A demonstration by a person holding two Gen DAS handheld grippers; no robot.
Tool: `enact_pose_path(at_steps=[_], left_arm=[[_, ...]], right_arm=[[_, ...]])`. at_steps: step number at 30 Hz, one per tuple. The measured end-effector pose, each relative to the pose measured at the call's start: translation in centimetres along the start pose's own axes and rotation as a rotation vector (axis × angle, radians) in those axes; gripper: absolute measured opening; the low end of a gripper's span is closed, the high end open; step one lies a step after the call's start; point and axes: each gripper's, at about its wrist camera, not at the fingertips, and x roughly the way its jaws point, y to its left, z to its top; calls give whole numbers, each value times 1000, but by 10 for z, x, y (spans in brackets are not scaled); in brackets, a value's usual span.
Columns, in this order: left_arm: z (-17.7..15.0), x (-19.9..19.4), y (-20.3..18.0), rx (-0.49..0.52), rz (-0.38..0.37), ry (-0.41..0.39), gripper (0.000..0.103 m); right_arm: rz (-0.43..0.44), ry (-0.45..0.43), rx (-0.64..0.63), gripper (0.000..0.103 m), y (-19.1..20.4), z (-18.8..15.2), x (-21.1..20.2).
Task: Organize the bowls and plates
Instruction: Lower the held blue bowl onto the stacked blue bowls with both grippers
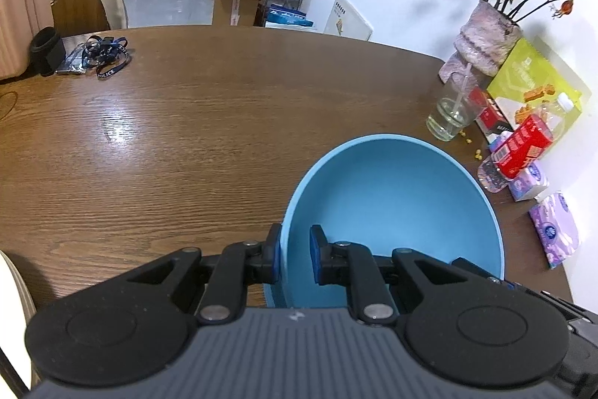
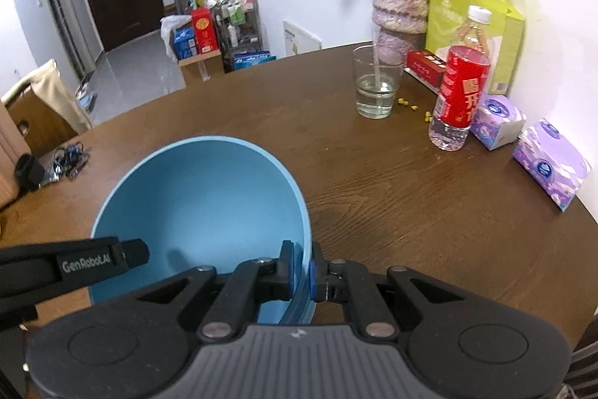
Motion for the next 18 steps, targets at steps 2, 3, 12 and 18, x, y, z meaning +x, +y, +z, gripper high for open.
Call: enact_pose_path(at_steps=[2, 3, 12, 18], left_arm=[[0, 3, 0, -2, 10, 3, 16], [-1, 5, 0, -2, 14, 6, 16], [-4, 15, -2, -1, 57, 38, 16], [-5, 13, -1, -6, 67, 41, 16]], right_arm=[[-2, 5, -28, 8, 2, -1, 6], [-5, 7, -42, 8, 4, -3, 8], [-29, 27, -120, 8, 11, -4, 20], [-32, 36, -155, 9, 16, -4, 20]])
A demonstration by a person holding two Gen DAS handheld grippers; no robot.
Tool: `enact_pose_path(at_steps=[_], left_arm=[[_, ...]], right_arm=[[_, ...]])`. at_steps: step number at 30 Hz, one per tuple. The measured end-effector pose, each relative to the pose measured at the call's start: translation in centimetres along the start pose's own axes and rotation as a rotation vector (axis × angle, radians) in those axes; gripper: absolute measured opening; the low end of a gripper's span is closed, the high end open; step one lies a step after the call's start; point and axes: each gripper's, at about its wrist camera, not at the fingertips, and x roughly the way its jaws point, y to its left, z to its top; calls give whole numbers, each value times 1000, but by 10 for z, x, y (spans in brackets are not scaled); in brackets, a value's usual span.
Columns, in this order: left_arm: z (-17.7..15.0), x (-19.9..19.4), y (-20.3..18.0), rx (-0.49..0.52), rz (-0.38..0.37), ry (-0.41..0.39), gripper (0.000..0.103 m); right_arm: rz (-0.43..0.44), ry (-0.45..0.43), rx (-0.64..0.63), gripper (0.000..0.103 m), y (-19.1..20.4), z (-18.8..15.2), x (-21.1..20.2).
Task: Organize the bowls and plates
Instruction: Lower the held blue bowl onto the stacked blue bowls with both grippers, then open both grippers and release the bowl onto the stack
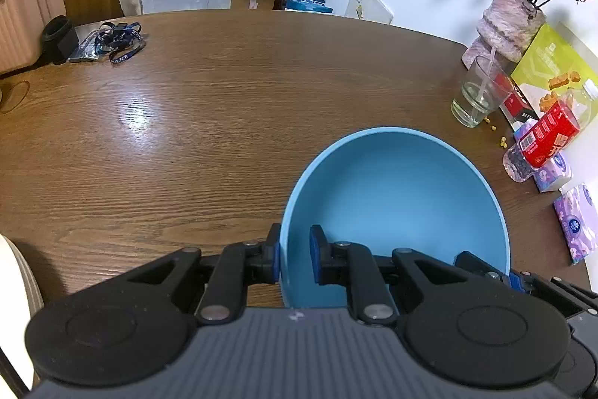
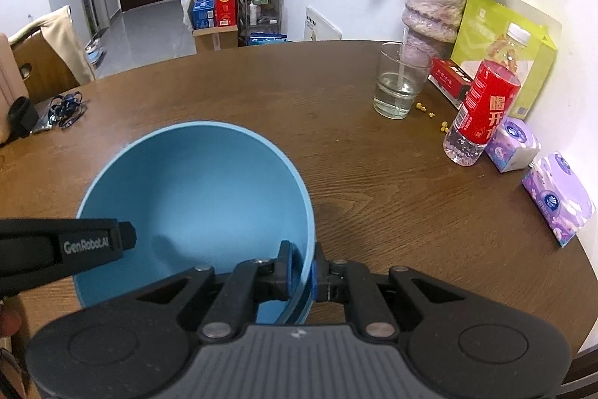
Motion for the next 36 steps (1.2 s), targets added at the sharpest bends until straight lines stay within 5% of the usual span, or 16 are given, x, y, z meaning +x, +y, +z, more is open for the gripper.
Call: enact_pose_path(at_steps=[25, 31, 36], left_arm=[[-2, 6, 2, 4, -22, -29, 16], [-5, 6, -1, 14, -23, -47, 17], [-5, 2, 8, -13, -11, -55, 39]], right_arm=[[-52, -23, -78, 11, 10, -2, 7], [-29, -9, -61, 27, 8, -1, 7], [13, 4, 9, 53, -6, 3, 3]])
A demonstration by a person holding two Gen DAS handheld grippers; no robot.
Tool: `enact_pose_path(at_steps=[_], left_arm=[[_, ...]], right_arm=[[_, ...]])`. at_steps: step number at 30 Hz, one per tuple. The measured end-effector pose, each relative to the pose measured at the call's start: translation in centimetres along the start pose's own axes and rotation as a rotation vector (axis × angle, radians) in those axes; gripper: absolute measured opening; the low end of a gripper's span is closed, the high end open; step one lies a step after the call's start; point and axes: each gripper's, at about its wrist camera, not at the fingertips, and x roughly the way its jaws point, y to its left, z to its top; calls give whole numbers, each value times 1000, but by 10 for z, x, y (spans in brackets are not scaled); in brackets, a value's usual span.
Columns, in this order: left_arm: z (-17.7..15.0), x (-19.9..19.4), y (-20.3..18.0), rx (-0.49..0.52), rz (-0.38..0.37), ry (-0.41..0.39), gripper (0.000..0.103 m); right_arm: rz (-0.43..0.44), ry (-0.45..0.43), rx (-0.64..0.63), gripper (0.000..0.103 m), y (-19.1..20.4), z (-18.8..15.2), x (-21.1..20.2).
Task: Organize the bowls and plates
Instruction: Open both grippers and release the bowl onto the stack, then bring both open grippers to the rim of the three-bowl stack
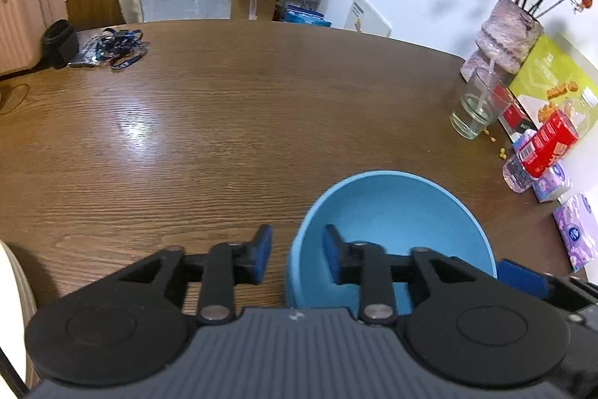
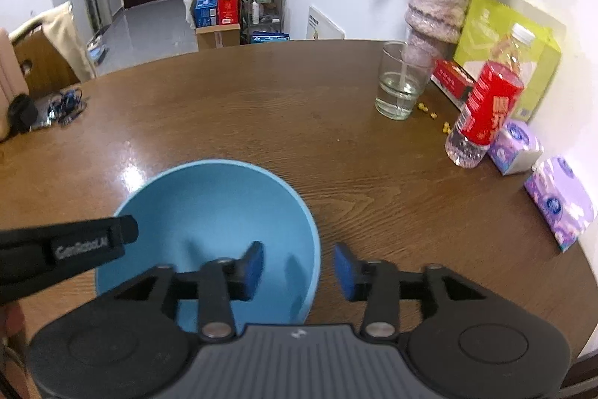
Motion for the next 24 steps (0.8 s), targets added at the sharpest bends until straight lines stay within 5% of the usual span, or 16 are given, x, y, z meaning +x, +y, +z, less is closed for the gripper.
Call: enact_pose_path(at_steps=[3, 5, 8, 24], left_arm=[[1, -6, 5, -16, 10, -9, 60], [1, -11, 9, -25, 17, -20, 84], [1, -19, 14, -39, 15, -30, 103], [-15, -62, 38, 0, -12, -22, 103]], right_arm=[[37, 8, 39, 73, -10, 2, -4], [54, 17, 59, 91, -15, 2, -6], [80, 26, 85, 98, -20, -1, -10], [104, 27, 157, 103, -30, -36, -52]])
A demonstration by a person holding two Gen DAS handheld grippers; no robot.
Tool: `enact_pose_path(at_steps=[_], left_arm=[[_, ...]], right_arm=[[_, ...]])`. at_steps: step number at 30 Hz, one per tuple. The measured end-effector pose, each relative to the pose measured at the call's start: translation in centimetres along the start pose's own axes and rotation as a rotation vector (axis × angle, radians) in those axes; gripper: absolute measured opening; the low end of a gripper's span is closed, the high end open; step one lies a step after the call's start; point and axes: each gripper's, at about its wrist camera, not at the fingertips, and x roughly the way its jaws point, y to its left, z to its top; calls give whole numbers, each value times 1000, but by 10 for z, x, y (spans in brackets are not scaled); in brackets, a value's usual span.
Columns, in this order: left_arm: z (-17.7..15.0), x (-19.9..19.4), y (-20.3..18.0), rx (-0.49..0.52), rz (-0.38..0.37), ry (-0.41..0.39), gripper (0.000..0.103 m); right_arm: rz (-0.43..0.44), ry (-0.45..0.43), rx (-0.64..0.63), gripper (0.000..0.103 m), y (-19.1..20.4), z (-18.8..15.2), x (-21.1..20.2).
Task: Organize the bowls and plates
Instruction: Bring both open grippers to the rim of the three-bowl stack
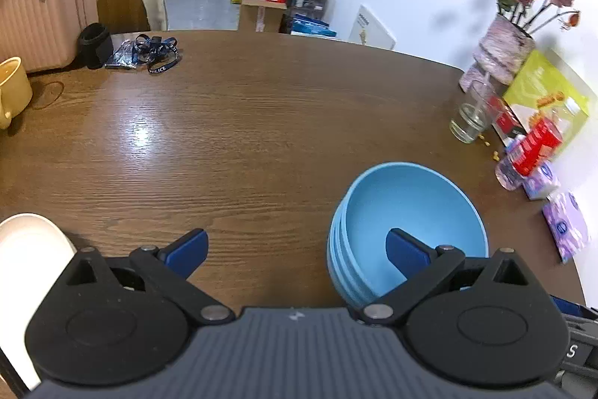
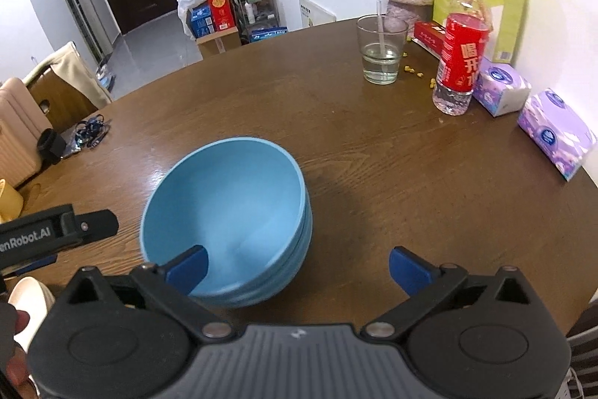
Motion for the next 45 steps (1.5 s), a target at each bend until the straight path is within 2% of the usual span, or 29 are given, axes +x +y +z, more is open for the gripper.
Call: enact_pose_path(at_steps=[9, 18, 36, 45], left_arm=[[-15, -24, 10, 49, -33, 12, 103], [-20, -28, 14, 106, -49, 44, 103], [0, -24, 53, 142, -97, 54, 103], [14, -17, 65, 175, -155, 55, 103]], right_arm=[[-12, -15, 46, 103, -4, -31, -25], [-14, -39, 99, 103, -7, -51, -38], [-74, -63, 186, 103, 18, -54, -32], [-124, -78, 223, 103, 34, -54, -30]])
